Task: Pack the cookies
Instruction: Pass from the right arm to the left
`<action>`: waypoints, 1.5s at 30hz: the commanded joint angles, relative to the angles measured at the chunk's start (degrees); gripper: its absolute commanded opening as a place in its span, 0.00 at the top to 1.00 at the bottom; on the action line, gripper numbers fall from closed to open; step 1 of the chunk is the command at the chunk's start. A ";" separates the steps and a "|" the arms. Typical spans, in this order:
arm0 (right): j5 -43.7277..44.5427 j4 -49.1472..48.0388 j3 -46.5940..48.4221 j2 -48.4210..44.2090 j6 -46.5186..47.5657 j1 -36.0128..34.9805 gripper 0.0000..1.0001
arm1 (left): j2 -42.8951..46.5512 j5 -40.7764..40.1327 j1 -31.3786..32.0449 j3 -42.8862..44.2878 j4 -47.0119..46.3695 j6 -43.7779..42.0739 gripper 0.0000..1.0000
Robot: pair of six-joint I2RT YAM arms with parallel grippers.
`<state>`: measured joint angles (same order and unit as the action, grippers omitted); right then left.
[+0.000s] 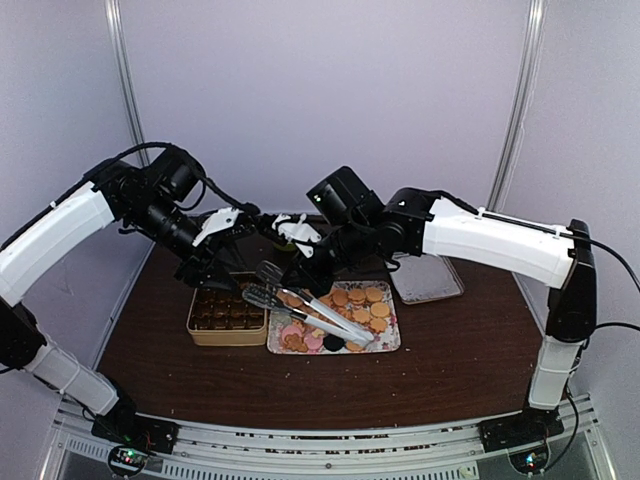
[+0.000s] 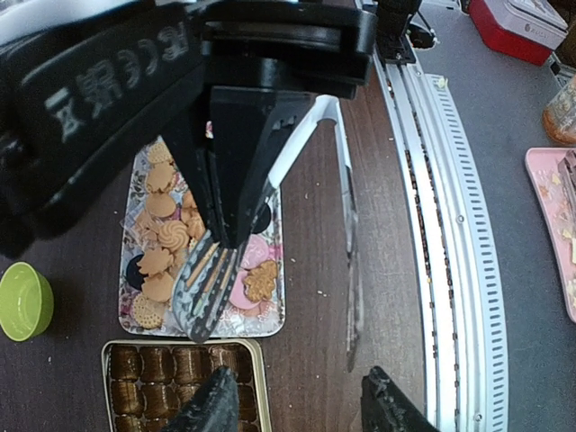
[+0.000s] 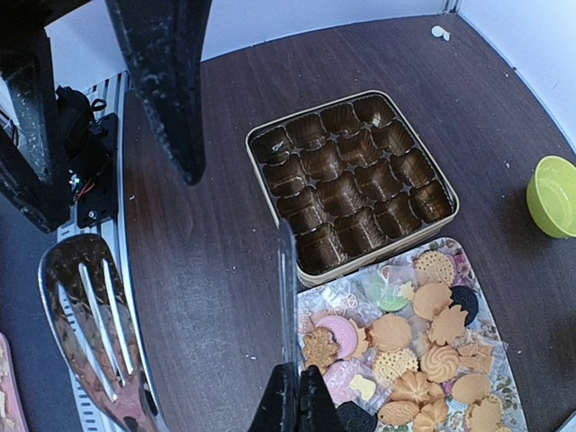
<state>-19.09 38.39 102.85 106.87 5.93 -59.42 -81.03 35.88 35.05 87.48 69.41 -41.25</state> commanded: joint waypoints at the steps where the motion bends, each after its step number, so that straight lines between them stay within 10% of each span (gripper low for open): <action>1: -0.93 -0.39 2.21 0.45 -1.27 -0.41 1.00 | -0.26 -0.49 0.90 -0.45 -4.11 1.69 0.50; 10: -1.30 0.66 5.46 2.20 -0.81 -0.36 1.00 | -0.70 -0.18 2.62 -2.35 -4.59 2.24 0.57; 17: -2.21 0.44 7.14 3.08 -1.61 -0.43 1.00 | -1.69 1.22 2.70 -2.32 -4.58 2.12 0.97; 28: -6.77 -17.64 -8.24 -8.29 -12.13 4.23 0.25 | 1.82 4.62 -0.29 -7.96 -13.62 9.20 1.00; 37: -8.45 -45.66 -34.25 -27.11 -30.09 14.09 0.01 | 2.80 22.71 -15.66 -7.76 -33.66 37.60 1.00; 45: -10.57 -75.13 -45.46 -27.31 -49.89 16.07 0.00 | 3.56 28.23 -17.30 -12.08 -58.90 67.52 1.00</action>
<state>-27.83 -17.72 60.34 77.34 -31.31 -43.20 -79.05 58.24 18.15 77.49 29.26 7.84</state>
